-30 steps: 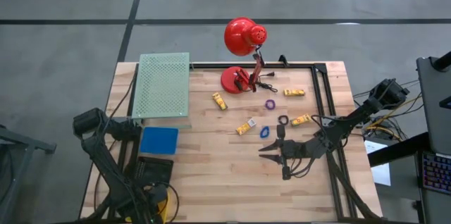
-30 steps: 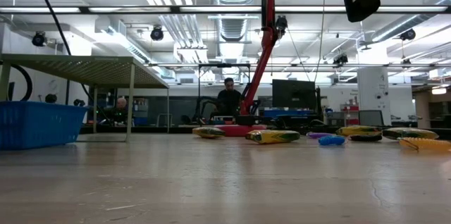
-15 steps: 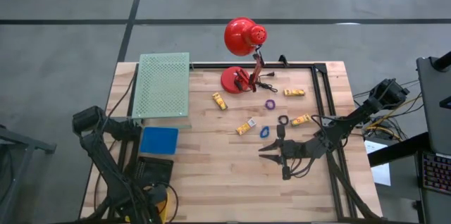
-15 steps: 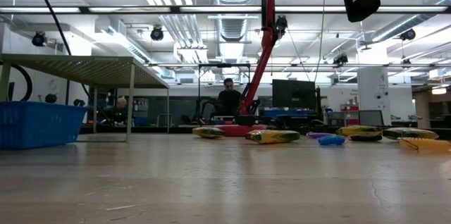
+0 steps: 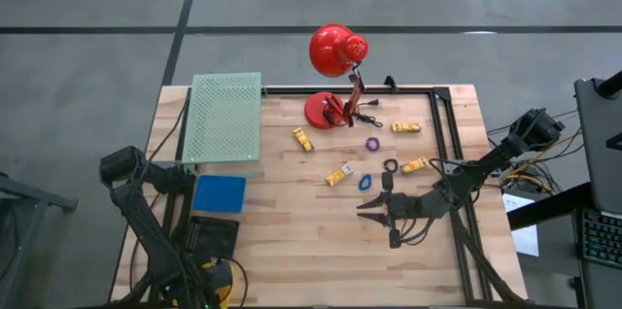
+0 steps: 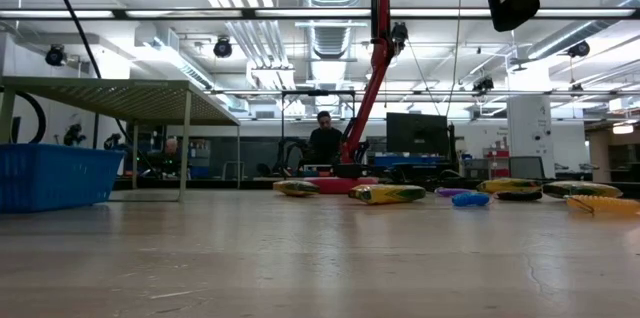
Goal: Pick & Place Office Desk Supplies
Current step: Put the red rubber band into the yellow bin
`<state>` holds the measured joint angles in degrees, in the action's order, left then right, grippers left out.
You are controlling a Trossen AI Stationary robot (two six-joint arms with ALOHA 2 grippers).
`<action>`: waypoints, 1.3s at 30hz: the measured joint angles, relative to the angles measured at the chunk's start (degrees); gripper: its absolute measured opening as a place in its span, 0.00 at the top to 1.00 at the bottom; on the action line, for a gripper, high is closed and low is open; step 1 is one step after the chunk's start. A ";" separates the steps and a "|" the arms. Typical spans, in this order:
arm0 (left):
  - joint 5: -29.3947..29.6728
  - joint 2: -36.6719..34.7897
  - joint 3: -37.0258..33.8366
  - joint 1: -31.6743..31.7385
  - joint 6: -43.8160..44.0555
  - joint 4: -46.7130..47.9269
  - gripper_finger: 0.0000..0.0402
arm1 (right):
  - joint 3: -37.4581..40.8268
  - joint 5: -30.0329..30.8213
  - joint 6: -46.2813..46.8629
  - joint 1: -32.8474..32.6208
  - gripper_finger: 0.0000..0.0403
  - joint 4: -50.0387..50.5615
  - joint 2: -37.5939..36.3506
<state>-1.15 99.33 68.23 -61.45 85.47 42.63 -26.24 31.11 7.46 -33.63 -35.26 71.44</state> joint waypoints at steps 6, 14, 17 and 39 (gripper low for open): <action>0.02 -0.02 0.04 0.00 -0.03 -0.21 0.59 | 0.00 -0.02 0.00 0.00 0.82 0.01 0.00; 0.02 -0.02 0.05 0.00 -0.17 3.34 0.59 | 0.00 0.00 0.00 0.00 0.79 0.04 -0.01; 0.00 -0.07 0.09 0.00 -0.04 5.94 0.59 | 0.00 0.00 0.00 0.01 0.79 0.04 -0.01; 0.02 -0.13 0.07 0.04 2.99 11.38 0.59 | 0.00 0.00 0.00 0.01 0.80 0.04 -0.01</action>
<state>-1.13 99.20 68.29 -61.41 88.47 54.01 -26.24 31.11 7.46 -33.62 -35.22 71.43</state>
